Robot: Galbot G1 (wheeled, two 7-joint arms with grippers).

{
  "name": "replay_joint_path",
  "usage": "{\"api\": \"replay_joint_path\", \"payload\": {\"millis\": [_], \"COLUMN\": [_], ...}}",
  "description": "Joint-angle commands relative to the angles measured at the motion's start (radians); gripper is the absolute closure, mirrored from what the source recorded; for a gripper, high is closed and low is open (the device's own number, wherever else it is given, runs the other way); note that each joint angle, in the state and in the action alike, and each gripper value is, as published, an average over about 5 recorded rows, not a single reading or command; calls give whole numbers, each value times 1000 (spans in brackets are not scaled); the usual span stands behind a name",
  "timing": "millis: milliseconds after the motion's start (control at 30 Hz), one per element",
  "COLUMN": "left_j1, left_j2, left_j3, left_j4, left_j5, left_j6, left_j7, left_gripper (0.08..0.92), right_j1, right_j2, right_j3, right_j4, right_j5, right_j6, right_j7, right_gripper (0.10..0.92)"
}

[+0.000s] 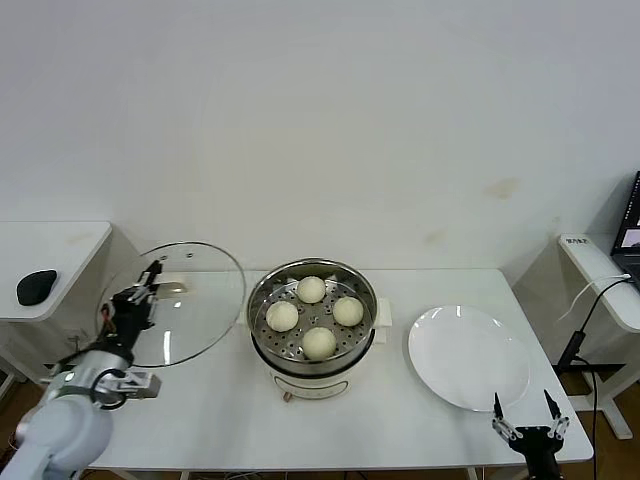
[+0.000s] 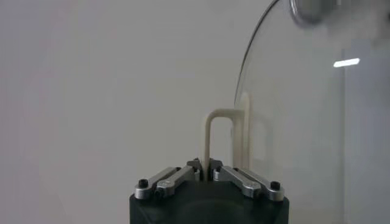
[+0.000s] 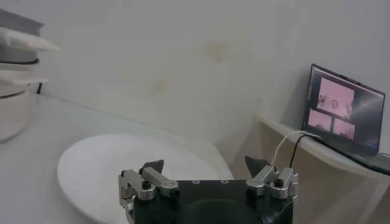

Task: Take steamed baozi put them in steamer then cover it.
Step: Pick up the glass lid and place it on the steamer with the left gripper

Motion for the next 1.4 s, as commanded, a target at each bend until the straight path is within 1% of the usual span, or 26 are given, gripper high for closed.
{"api": "replay_joint_path", "payload": {"millis": [33, 333, 700, 1133, 1400], "left_j1": [-234, -339, -458, -517, -520], "left_j2": [-46, -131, -247, -327, -348], "left_j3": [352, 461, 575, 644, 663], "left_j4": [-6, 60, 155, 245, 262], "left_j5": [60, 160, 255, 328, 333], "left_j6": [156, 193, 211, 233, 230], "left_j7": [75, 143, 188, 228, 230], "left_gripper": [853, 853, 853, 853, 853], "right_j1": [-1, -4, -4, 1, 2], "right_j2": [21, 35, 46, 58, 58], "right_j3": [-25, -34, -31, -33, -35], "right_j4": [-20, -38, -41, -59, -70], "right_j5": [-47, -77, -91, -105, -108], "right_j6": [7, 17, 22, 25, 27], "right_j7": [4, 8, 10, 9, 8], "right_gripper": [203, 203, 203, 203, 203]}}
